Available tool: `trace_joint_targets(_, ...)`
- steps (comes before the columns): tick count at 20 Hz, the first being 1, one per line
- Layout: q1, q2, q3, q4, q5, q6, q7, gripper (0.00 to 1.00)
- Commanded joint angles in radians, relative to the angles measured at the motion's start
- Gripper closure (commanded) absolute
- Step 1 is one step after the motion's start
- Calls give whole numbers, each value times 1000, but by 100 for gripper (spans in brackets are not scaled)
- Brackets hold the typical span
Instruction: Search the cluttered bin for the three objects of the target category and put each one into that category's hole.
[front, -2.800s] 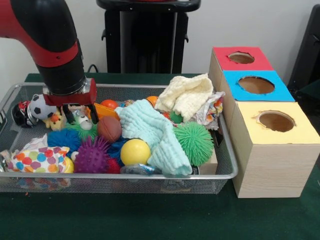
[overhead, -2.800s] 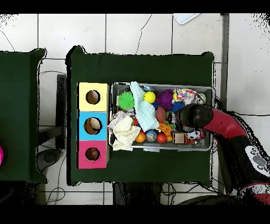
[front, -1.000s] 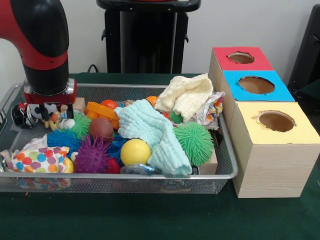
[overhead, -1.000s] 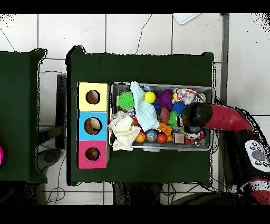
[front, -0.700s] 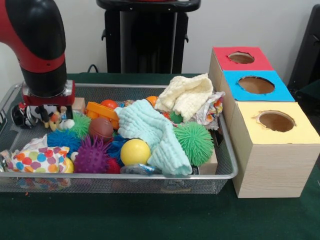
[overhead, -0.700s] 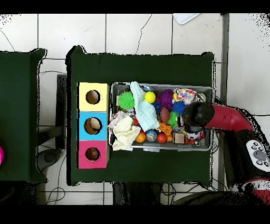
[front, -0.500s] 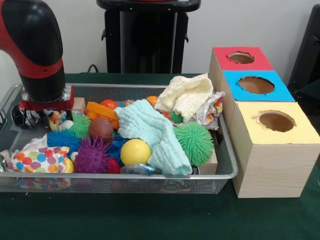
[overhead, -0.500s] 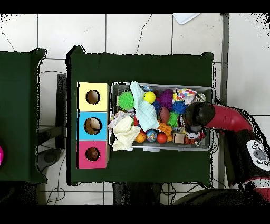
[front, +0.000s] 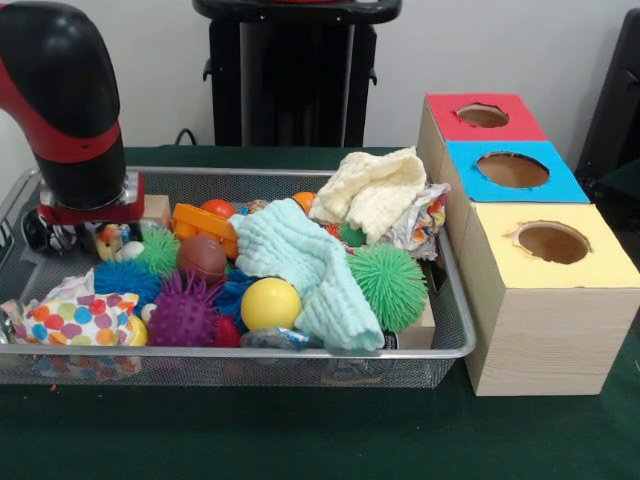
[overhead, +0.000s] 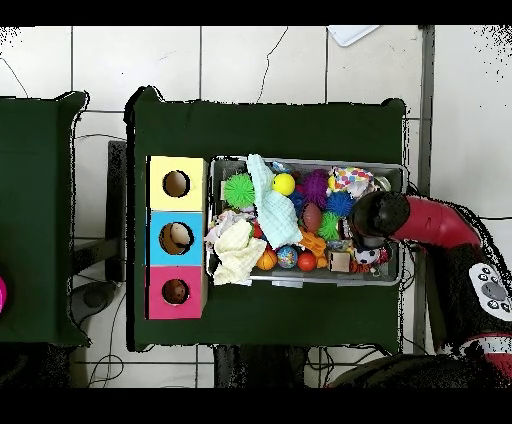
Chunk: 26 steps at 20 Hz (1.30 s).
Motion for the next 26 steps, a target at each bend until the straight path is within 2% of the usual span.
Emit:
trace_joint_targets(1,-9,32,56,-54,-113,98,-363,0)
trace_joint_targets(12,2,52,70,-97,-198,63,-419,0)
trace_joint_targets(21,10,61,78,-95,-229,43,-420,0)
trace_joint_targets(26,11,92,90,-118,-229,77,-444,0)
